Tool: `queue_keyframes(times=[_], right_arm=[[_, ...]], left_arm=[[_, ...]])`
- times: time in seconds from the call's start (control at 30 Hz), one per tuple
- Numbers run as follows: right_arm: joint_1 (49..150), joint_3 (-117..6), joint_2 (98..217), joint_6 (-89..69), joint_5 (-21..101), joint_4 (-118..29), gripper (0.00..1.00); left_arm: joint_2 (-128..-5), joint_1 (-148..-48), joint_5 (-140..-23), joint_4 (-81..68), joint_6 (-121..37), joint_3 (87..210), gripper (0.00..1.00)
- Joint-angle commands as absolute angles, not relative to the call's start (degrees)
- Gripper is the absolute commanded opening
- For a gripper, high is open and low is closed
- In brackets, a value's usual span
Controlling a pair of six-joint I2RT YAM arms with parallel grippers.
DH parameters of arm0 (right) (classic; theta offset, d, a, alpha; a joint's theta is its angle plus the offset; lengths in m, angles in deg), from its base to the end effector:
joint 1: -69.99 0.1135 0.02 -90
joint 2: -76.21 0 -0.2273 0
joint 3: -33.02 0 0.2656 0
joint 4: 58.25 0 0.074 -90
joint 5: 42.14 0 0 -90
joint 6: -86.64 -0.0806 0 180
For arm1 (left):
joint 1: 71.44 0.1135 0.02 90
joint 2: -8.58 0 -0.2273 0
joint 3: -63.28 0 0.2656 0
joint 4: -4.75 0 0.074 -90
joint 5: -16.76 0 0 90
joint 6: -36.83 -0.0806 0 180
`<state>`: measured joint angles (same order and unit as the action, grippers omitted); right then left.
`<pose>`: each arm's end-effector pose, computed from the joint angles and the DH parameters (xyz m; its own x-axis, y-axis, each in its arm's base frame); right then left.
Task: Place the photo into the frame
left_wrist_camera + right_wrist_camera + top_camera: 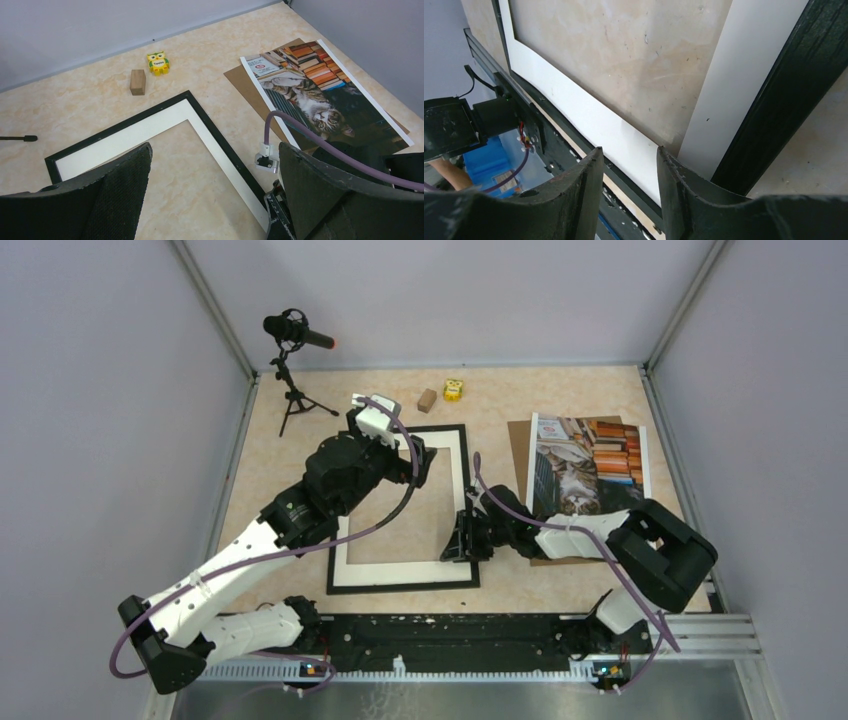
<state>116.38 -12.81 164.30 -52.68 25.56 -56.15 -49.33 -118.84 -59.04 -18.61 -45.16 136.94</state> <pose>0.1953 0.2493 0.0582 -0.9643 0.0050 -0.2648 -0.1929 0.6718 0.7151 0.2215 -0.2116 0.3580 -0.1653 -0.0198 -0.9860 0.5312 0.8406 -0.1059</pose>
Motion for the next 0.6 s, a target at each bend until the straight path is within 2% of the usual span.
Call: queue_keyframes(times=[0.0,0.23,0.57], right_arm=[[117.01,-13.38,164.89,-52.76,25.24,-56.25,0.43],[117.01,-15.6,153.93,-52.76,25.24,-48.32,0.43],[116.85,-17.25,144.59,-52.76,25.24,-35.55,0.43]], left_arm=[[-48.81,-118.61,-61.11,-16.64,-43.89,137.03,0.99],[-48.73,-118.08,-59.8,-16.73,-44.06,136.99,0.99],[-48.34,-117.61,-57.76,-15.73,-44.05,135.86,0.99]])
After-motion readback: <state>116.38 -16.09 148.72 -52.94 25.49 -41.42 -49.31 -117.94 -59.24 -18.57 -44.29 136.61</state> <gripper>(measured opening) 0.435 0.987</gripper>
